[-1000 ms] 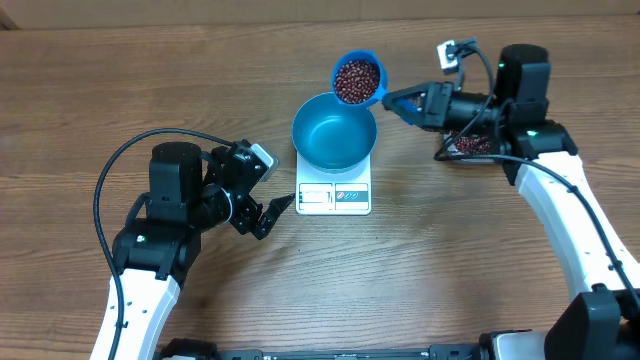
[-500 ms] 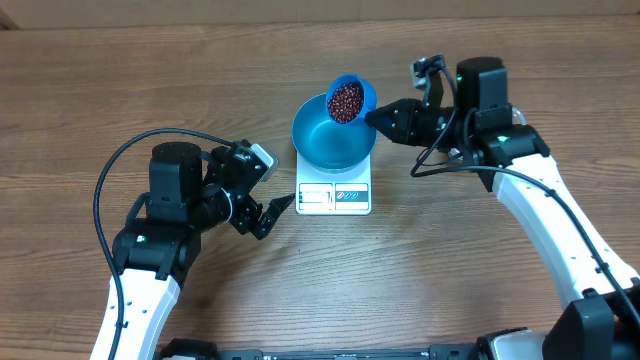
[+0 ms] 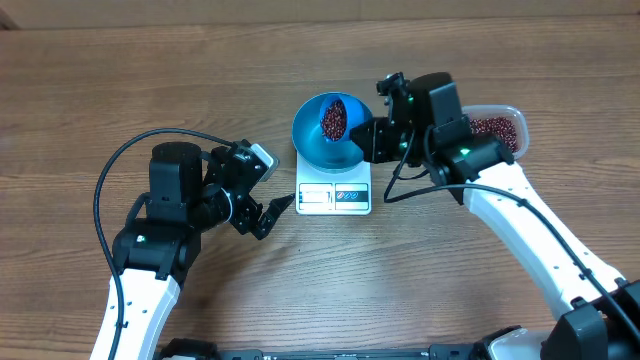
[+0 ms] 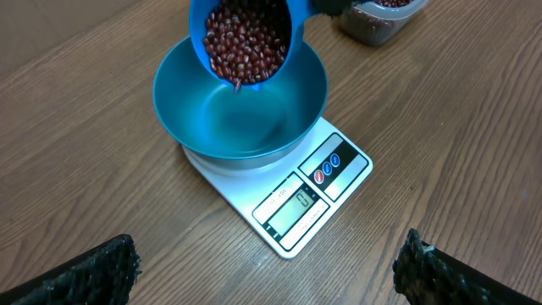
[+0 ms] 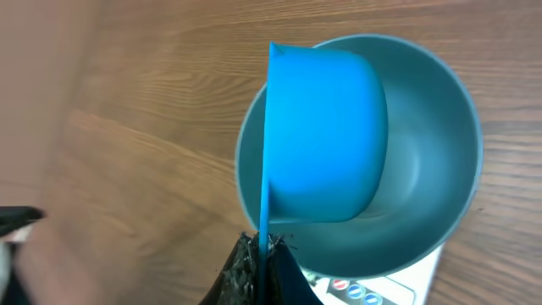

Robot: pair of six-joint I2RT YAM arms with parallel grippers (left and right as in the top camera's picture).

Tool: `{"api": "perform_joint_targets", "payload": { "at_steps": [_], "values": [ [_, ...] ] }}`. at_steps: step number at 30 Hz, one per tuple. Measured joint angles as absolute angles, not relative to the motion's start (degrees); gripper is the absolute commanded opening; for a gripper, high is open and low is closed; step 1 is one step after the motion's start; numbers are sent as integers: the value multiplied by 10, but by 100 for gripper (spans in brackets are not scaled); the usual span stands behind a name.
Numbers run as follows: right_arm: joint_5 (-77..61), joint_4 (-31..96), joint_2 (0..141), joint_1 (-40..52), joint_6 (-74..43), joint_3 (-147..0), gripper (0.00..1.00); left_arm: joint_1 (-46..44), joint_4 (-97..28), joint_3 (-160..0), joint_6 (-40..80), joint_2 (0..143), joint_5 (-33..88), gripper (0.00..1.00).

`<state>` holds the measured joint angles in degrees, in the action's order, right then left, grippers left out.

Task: Scoop item into bowl and weigh 150g on scale
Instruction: 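Tip the scoop to pour red beans into the teal bowl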

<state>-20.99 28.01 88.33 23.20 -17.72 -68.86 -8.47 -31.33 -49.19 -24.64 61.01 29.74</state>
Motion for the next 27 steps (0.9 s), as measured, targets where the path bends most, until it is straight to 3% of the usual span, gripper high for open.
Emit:
{"api": "perform_joint_targets", "payload": {
  "at_steps": [11, 27],
  "values": [
    [-118, 281, 883, 260, -114, -689, 4, -85, -313, -492, -246, 610, 297, 99],
    [-101, 279, 883, 262, -60, -689, 4, -85, -313, -492, -246, 610, 297, 99]
  ]
}}
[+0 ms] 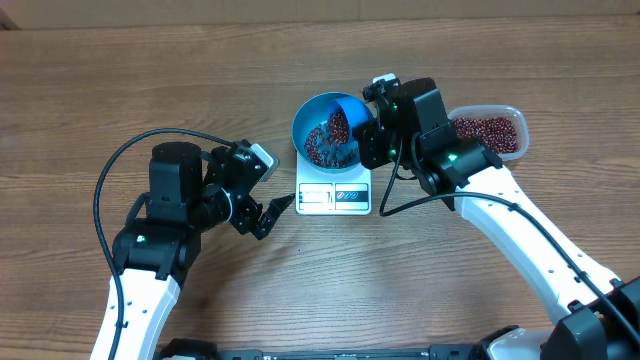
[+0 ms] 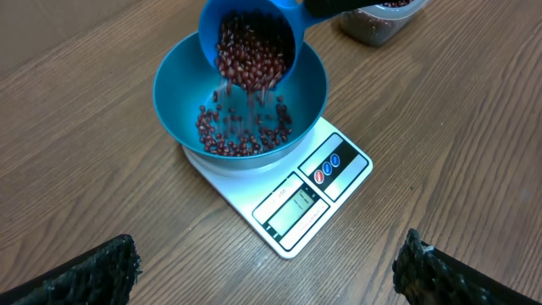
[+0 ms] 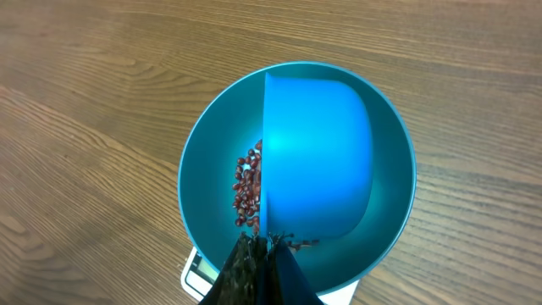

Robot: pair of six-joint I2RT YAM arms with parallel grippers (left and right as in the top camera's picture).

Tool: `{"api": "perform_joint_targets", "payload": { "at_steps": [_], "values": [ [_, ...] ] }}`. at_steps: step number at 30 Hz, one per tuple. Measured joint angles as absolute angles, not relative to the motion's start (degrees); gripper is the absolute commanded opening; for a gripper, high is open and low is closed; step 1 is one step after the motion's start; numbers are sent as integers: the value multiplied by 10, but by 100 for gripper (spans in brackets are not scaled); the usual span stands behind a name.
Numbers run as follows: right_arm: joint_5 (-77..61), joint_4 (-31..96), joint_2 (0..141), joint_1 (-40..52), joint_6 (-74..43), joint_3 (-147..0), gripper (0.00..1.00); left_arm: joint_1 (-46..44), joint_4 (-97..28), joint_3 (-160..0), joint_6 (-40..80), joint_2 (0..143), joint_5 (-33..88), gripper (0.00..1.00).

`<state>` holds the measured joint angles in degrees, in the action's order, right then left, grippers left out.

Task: Scoop item into bowl and weigh 150g on scale
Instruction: 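Tip the scoop to pour red beans into the teal bowl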

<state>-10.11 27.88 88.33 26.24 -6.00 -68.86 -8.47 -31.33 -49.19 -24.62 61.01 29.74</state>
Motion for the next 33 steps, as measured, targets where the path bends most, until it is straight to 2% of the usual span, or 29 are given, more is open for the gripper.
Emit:
{"api": "perform_joint_targets", "payload": {
  "at_steps": [20, 33],
  "values": [
    [-101, 266, 883, 271, 53, -689, 4, -85, -313, -492, -246, 610, 297, 99],
    [-101, 266, 883, 271, 170, -689, 4, -85, -313, -492, -246, 610, 297, 100]
  ]
}}
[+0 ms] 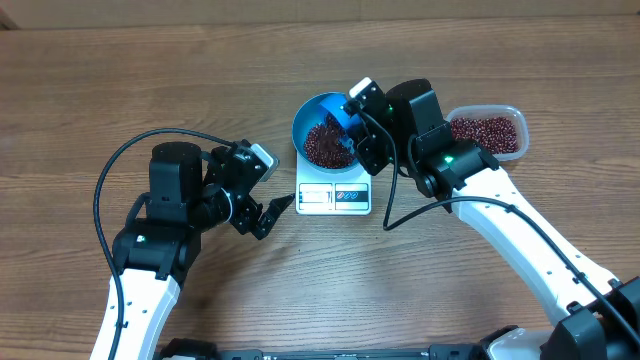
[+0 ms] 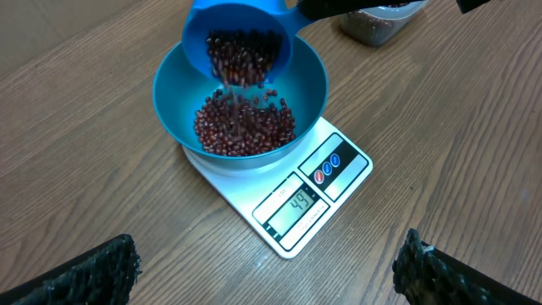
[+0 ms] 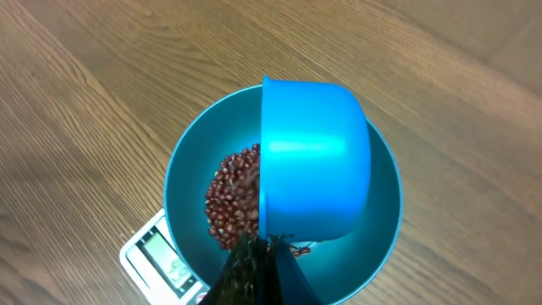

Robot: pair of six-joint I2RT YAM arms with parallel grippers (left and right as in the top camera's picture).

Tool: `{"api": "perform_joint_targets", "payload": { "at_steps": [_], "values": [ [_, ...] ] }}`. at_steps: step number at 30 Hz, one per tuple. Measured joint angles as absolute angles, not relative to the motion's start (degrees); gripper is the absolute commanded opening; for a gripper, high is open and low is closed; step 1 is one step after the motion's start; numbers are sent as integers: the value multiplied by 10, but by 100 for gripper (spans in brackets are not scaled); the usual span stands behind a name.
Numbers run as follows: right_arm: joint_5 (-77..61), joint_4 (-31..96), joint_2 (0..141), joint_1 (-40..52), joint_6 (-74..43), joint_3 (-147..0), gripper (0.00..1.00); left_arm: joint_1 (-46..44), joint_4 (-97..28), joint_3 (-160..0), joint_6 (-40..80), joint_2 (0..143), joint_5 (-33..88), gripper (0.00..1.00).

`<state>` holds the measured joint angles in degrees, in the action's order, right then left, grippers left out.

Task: Scoop item into bowl and weigh 150g on scale
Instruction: 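Tip the scoop to pour red beans into the teal bowl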

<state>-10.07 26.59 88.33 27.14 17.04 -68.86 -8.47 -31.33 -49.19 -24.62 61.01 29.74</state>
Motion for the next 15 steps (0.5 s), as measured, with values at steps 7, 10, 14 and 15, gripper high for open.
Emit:
{"api": "perform_joint_targets", "payload": {
  "at_steps": [7, 10, 14, 15],
  "values": [
    [-101, 266, 883, 271, 247, -689, 4, -85, -313, -492, -246, 610, 297, 99],
    [-101, 266, 883, 271, 283, -689, 4, -85, -313, -492, -246, 610, 297, 100],
    [-101, 266, 883, 272, 338, -689, 4, -85, -313, -492, -246, 610, 297, 100],
    [-101, 266, 883, 271, 352, -689, 4, -85, -313, -492, -246, 610, 297, 100]
  ]
}}
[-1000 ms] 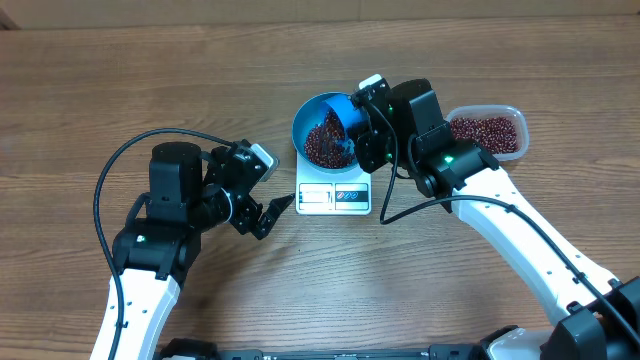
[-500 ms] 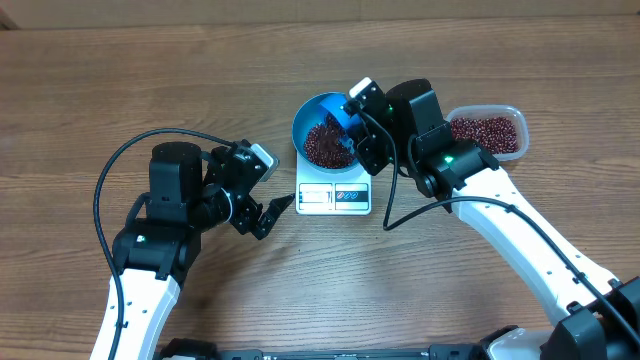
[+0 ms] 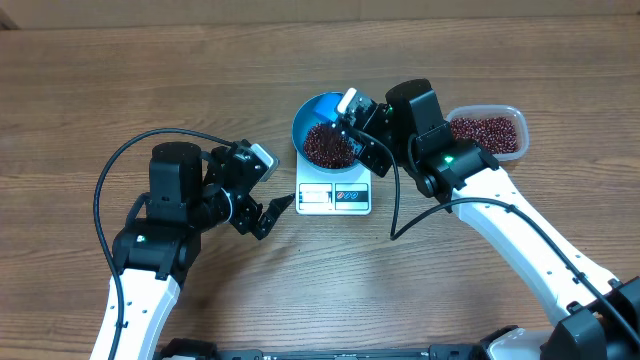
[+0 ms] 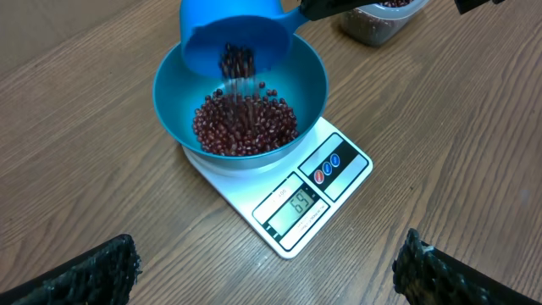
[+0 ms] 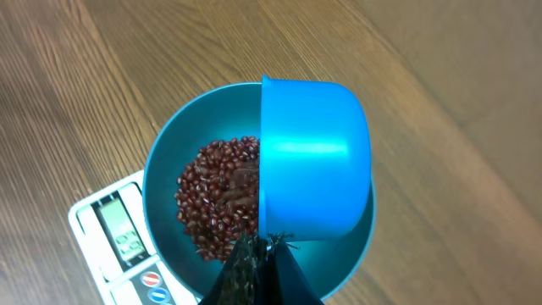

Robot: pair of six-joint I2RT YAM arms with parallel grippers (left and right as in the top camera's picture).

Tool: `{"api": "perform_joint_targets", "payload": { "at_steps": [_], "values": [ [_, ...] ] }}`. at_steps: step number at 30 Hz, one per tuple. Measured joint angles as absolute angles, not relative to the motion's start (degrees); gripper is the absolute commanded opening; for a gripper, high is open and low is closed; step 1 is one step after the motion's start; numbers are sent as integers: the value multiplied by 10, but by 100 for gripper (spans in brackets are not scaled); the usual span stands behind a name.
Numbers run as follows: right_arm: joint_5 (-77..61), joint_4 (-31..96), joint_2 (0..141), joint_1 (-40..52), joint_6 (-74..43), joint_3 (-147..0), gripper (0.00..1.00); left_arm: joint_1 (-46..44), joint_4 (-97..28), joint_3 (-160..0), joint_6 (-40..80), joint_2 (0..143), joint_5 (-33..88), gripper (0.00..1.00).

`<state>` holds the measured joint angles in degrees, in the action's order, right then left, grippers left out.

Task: Scoop item into bowl and weigh 150g on scale
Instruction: 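Tip the scoop to pour red beans into the teal bowl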

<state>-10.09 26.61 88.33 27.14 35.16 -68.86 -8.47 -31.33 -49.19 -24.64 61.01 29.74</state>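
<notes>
A blue bowl point(image 4: 174, 106) with a pile of red beans point(image 4: 244, 125) stands on the white scale point(image 4: 292, 203), whose display reads about 64. My right gripper point(image 5: 264, 247) is shut on the handle of a blue scoop point(image 5: 312, 163), tipped over the bowl with beans falling from its mouth point(image 4: 239, 61). In the overhead view the scoop point(image 3: 338, 112) sits above the bowl point(image 3: 305, 115). My left gripper point(image 4: 262, 267) is open, low over the table in front of the scale, with nothing between its fingers point(image 4: 89, 267).
A clear tub of red beans point(image 3: 487, 130) stands at the back right, behind my right arm. It also shows as a tub point(image 4: 377, 19) at the top of the left wrist view. A black cable point(image 3: 130, 150) loops beside my left arm.
The scoop is tipped further and holds fewer beans. The bean pile in the bowl has grown slightly and the display has gone from about 49 to about 64. My left gripper is unmoved.
The full scoop was held tilted over the empty bowl. Then beans were falling and a few lay in the bowl. Later the pile covered the bowl's bottom with the display near 49. Now the scoop is nearly emptied and the reading is near 64.
</notes>
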Motion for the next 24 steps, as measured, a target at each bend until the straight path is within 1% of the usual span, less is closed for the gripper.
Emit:
{"api": "perform_joint_targets", "payload": {
  "at_steps": [8, 15, 20, 24],
  "values": [
    [-101, 265, 883, 271, 447, -689, 4, -85, -313, -492, -246, 610, 297, 100],
    [-101, 253, 883, 271, 474, -689, 4, -85, -313, -492, -246, 610, 297, 99],
    [-102, 248, 883, 271, 440, -689, 4, -85, -313, -492, -246, 610, 297, 99],
    [-103, 232, 883, 271, 354, -689, 4, -85, -313, -492, -246, 610, 297, 99]
  ]
}}
